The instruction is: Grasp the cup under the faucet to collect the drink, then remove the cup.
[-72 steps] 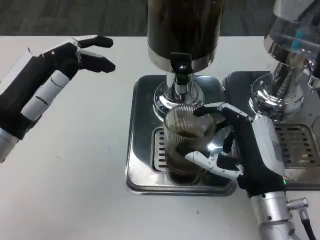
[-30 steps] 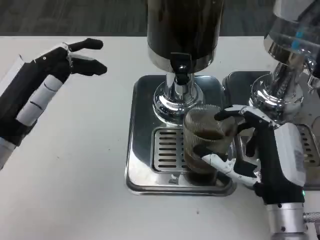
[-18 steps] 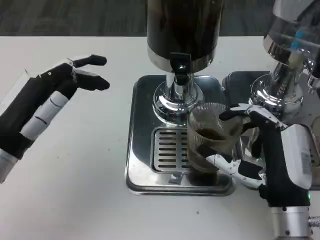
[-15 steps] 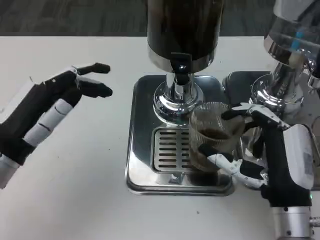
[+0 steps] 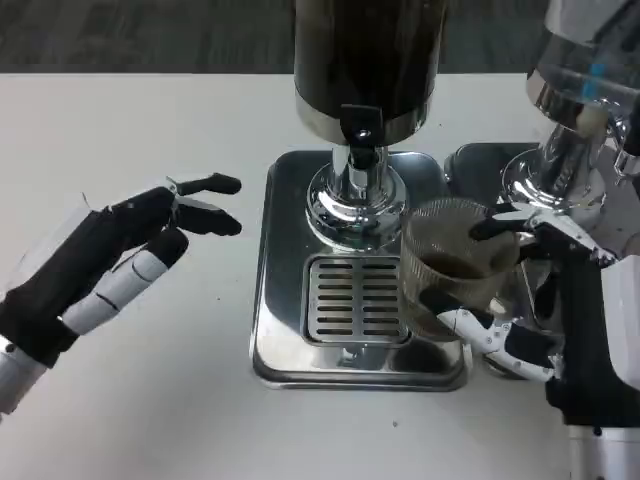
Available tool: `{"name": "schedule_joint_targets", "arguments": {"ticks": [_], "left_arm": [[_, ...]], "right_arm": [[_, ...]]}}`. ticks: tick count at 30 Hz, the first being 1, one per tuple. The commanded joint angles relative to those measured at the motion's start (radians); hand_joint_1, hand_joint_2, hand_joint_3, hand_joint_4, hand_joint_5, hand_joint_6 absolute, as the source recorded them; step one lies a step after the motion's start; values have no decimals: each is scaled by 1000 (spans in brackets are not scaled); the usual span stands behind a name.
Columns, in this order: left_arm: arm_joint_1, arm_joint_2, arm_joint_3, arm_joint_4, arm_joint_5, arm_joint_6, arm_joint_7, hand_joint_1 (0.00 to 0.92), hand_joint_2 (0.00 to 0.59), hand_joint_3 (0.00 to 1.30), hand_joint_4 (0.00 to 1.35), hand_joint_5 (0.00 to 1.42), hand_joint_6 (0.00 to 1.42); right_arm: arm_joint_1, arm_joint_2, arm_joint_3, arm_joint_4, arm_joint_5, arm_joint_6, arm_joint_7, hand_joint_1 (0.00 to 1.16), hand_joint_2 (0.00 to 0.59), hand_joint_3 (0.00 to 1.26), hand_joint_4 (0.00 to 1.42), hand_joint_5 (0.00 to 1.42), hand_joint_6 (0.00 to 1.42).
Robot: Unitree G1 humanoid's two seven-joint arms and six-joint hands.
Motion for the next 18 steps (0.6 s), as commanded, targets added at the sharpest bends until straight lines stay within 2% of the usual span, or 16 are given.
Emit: {"name": "schedule_joint_targets", "arguments": {"ticks": [1, 14, 18], "left_arm": [[29, 27, -10, -28, 36, -38, 16, 0, 180, 288, 441, 385, 358], [74, 46, -39, -59, 54, -66, 21, 0, 173, 283, 441, 382, 354], [83, 61, -45, -60, 91, -102, 37, 0, 172, 281, 428, 381, 344]], "right_arm": [[16, 0, -20, -57, 20, -8, -12, 848, 178, 647, 753, 952, 1282], [35, 4, -31, -89, 26, -9, 7, 860, 171, 651, 763, 958, 1282], [47, 3, -32, -103, 24, -11, 11, 864, 172, 657, 763, 957, 1282]]}}
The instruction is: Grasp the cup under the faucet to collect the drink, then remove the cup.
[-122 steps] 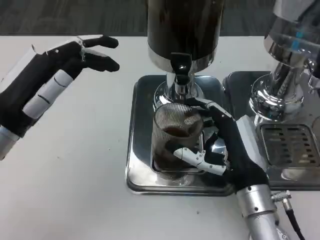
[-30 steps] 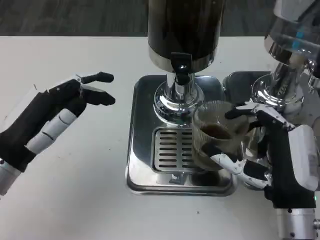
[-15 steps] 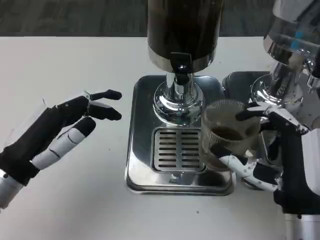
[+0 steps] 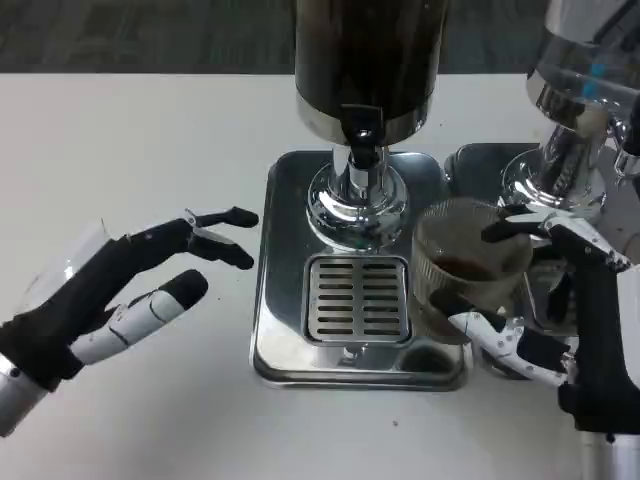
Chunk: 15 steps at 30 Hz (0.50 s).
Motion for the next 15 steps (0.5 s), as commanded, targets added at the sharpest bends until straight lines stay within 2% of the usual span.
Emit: {"name": "schedule_joint_targets", "arguments": {"ticks": [1, 7, 15], "left_arm": [[23, 28, -9, -15, 48, -54, 27, 0, 172, 279, 427, 380, 343], [36, 61, -9, -38, 179, -133, 107, 0, 171, 252, 377, 330, 305], [56, 87, -16, -60, 211, -151, 170, 0, 170, 232, 309, 285, 267]], "right_arm": [[10, 1, -10, -47, 18, -15, -7, 864, 172, 658, 763, 957, 1282], [29, -3, -15, -74, 19, -17, 2, 867, 172, 661, 763, 963, 1282], [54, -2, -21, -103, 27, -22, 19, 869, 172, 662, 763, 968, 1282]]}}
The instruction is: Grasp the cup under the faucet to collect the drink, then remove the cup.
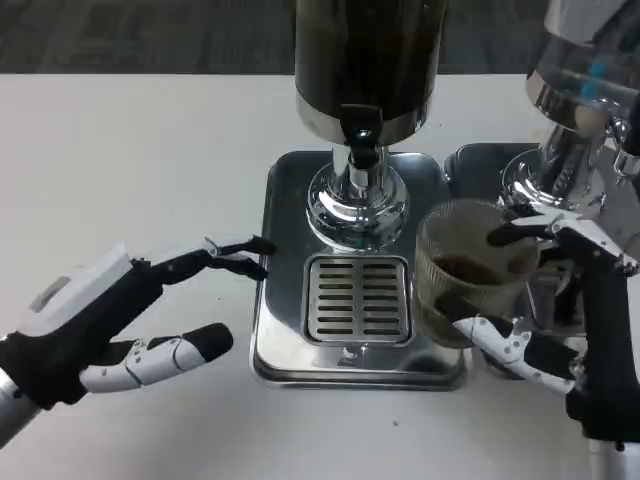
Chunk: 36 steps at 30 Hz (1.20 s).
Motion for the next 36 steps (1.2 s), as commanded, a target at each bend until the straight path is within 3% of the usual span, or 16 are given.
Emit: {"name": "schedule_joint_targets", "arguments": {"ticks": [1, 8, 23, 36], "left_arm": [[25, 26, -8, -30, 12, -22, 35, 0, 170, 232, 306, 284, 266], [84, 58, -19, -87, -2, -66, 42, 0, 163, 210, 233, 208, 230], [200, 167, -55, -213, -91, -122, 30, 0, 154, 196, 181, 153, 195], [225, 198, -49, -241, -123, -116, 32, 0, 148, 188, 173, 143, 192]], "right_arm": [[16, -1, -11, -55, 27, -23, 1, 869, 172, 662, 763, 968, 1282], [76, 0, -14, -131, 36, -27, 35, 869, 167, 662, 768, 968, 1282], [201, 7, -2, -263, 46, -46, 104, 876, 156, 665, 771, 969, 1282], [247, 18, -4, -300, 46, -53, 117, 878, 155, 677, 781, 969, 1297]]}}
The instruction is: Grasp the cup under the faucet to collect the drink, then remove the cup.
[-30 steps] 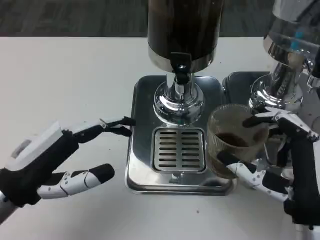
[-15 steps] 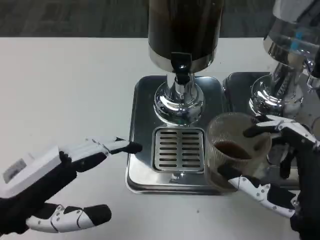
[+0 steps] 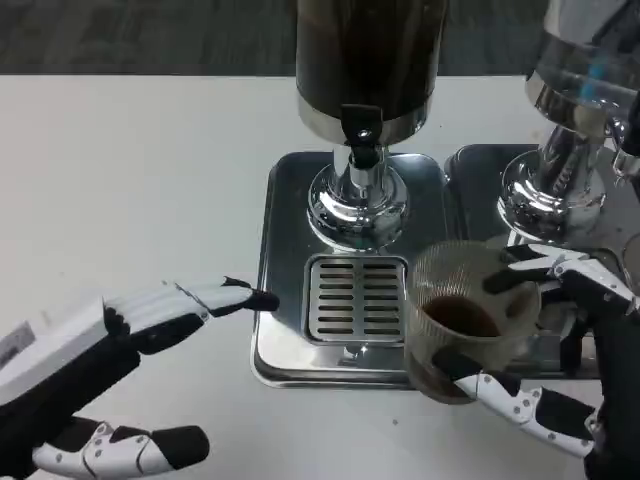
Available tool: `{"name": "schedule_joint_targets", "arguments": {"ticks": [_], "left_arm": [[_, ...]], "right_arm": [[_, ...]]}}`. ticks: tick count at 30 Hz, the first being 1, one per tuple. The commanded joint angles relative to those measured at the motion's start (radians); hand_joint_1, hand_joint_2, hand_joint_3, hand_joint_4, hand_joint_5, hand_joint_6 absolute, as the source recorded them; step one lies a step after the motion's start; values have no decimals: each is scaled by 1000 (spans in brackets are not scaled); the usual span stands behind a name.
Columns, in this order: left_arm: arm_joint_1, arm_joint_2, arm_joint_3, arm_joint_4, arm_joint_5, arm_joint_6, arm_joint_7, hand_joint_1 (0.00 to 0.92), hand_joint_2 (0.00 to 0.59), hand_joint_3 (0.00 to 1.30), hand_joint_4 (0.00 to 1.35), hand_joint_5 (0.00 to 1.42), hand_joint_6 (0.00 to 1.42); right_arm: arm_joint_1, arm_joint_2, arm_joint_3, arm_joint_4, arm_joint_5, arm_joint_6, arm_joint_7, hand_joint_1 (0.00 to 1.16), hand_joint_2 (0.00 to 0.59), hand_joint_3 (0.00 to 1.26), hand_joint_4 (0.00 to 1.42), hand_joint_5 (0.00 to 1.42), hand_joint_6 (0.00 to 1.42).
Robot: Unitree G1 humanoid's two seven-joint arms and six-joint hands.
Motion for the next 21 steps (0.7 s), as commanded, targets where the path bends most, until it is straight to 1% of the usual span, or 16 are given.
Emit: {"name": "schedule_joint_targets", "arguments": {"ticks": [1, 21], "left_arm": [[6, 23, -4, -13, -13, -5, -2, 0, 148, 188, 172, 142, 192], [13, 28, -8, -14, -22, -1, -4, 0, 148, 188, 172, 142, 192]], "right_arm": [[2, 9, -6, -36, 20, -40, -10, 878, 155, 677, 781, 969, 1297], [6, 12, -19, -44, 18, -50, -15, 878, 155, 685, 781, 980, 1298]]}}
